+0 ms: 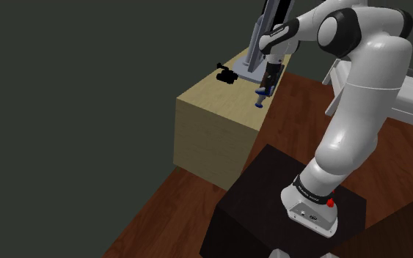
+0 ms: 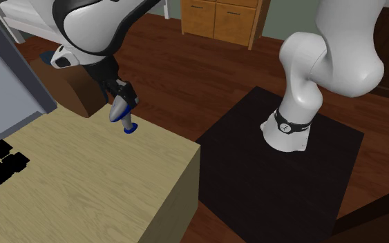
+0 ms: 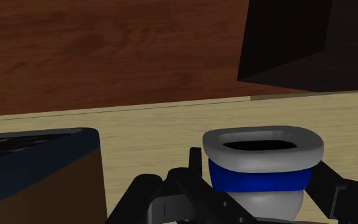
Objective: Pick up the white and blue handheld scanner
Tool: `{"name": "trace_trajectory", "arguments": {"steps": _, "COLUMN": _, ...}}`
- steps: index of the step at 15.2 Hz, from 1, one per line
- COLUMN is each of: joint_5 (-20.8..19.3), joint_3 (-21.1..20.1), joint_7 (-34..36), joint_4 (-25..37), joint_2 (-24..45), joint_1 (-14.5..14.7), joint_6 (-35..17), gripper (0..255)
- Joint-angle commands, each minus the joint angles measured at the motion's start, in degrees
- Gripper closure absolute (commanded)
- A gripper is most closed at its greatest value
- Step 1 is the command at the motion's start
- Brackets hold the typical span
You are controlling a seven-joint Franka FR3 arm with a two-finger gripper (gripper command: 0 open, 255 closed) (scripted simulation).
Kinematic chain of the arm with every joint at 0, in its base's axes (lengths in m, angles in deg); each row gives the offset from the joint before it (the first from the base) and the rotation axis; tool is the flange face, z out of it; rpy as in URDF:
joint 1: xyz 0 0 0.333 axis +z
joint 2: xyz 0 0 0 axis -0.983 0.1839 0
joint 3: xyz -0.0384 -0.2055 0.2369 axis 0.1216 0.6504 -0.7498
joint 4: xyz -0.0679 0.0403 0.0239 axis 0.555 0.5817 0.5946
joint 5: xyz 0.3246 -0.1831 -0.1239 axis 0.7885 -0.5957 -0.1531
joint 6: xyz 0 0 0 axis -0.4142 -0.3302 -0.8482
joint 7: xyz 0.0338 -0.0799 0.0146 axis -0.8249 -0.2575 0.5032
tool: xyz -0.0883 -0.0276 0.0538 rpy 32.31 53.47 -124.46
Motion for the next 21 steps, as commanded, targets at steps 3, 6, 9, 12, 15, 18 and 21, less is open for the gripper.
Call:
{"name": "trace_trajectory", "arguments": {"steps": 3, "joint_5": 0.0, "joint_3": 0.0, "joint_7": 0.0, "joint_4": -0.1, "joint_2": 0.0, "joint_1": 0.0, "joint_6": 0.0, "gripper": 255}}
{"name": "trace_trajectory", "arguments": {"steps": 6, "joint_5": -0.3, "joint_3": 0.1, "joint_7": 0.2, "joint_4": 0.8, "joint_2": -0.6, "joint_1": 0.2, "joint_6": 1.4, "gripper": 255}}
{"name": "trace_trajectory", "arguments": {"steps": 9, "joint_5": -0.8, "joint_3": 0.2, "joint_7": 0.4, "joint_4": 2.0, "joint_2": -1.5, "joint_1": 0.3, "joint_6": 3.4, "gripper": 255}}
{"name": "trace_trajectory", "arguments": {"steps": 12, "joint_5": -1.2, "joint_3": 0.4, "joint_7": 0.5, "joint_4": 3.4, "joint_2": -2.3, "joint_1": 0.4, "joint_6": 5.5, "gripper": 255}}
{"name": "trace_trajectory", "arguments": {"steps": 15, "joint_5": -1.6, "joint_3": 0.5, "joint_7": 0.6, "joint_4": 4.9, "joint_2": -3.0, "joint_1": 0.5, "joint_6": 7.7, "gripper": 255}}
{"name": "trace_trajectory", "arguments": {"steps": 18, "joint_5": -1.9, "joint_3": 0.6, "joint_7": 0.7, "joint_4": 6.5, "joint_2": -3.6, "joint_1": 0.6, "joint_6": 9.8, "gripper": 255}}
{"name": "trace_trajectory", "arguments": {"steps": 21, "joint_5": -2.0, "joint_3": 0.6, "joint_7": 0.7, "joint_4": 7.2, "joint_2": -3.8, "joint_1": 0.6, "joint_6": 10.6, "gripper": 255}}
